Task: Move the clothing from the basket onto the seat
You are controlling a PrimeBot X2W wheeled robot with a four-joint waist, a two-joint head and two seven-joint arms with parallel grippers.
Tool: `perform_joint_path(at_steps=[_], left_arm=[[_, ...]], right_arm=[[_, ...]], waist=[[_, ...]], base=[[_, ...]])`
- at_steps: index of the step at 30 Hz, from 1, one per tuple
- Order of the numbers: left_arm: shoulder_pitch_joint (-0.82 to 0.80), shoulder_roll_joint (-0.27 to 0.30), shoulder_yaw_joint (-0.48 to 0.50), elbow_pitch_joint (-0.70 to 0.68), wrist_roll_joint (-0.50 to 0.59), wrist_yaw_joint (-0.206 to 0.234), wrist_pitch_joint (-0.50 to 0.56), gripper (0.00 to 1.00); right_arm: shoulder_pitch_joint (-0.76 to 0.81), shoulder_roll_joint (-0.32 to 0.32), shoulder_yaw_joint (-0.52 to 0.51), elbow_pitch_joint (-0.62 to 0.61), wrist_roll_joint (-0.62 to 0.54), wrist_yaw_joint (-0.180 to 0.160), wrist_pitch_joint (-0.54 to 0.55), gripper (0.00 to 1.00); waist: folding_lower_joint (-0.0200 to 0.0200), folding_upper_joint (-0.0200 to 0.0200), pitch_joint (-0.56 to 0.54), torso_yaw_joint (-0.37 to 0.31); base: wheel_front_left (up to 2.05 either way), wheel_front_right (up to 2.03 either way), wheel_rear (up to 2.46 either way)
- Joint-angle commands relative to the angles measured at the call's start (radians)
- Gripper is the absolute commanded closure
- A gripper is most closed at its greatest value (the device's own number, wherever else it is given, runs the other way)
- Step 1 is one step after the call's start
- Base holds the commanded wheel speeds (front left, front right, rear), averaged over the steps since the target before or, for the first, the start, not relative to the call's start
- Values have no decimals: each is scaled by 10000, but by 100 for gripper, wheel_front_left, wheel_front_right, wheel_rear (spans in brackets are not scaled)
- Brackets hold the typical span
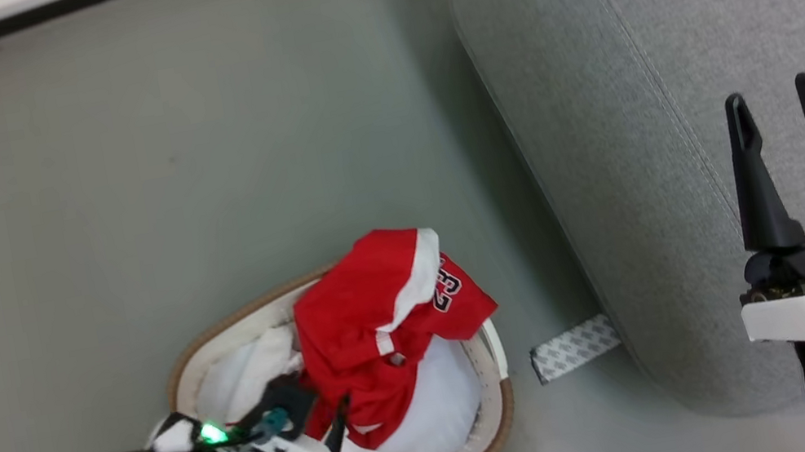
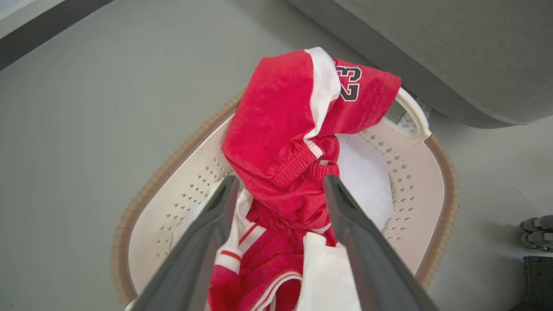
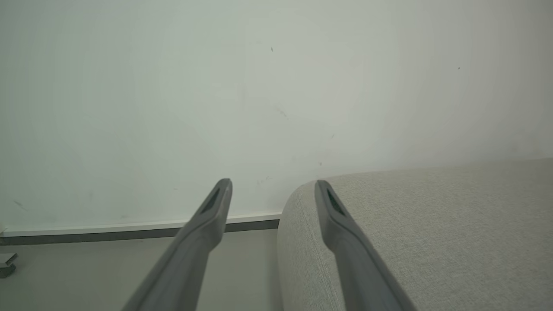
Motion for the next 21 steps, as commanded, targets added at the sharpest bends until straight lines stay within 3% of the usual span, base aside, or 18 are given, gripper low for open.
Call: perform_joint_path(at_steps=[1, 9, 21], left_arm=[[-214, 107, -361, 393, -130, -19, 198, 0], [-1402, 450, -2204, 2154, -649, -3, 1469, 0], [-2721, 832, -3688, 3606, -716, -5, 2543, 0]], right_arm=[[-120, -1, -10, -88, 192, -21, 5, 0], [-460, 1, 79, -356, 590, -21, 7, 0], [-929, 2, 354, -508, 1133, -21, 5, 0]], waist=[[-1, -1, 325, -196], [-1, -1, 1201, -476], [-1, -1, 2271, -967]], base=[[0, 0, 0], [0, 0, 0], [0, 0, 0]])
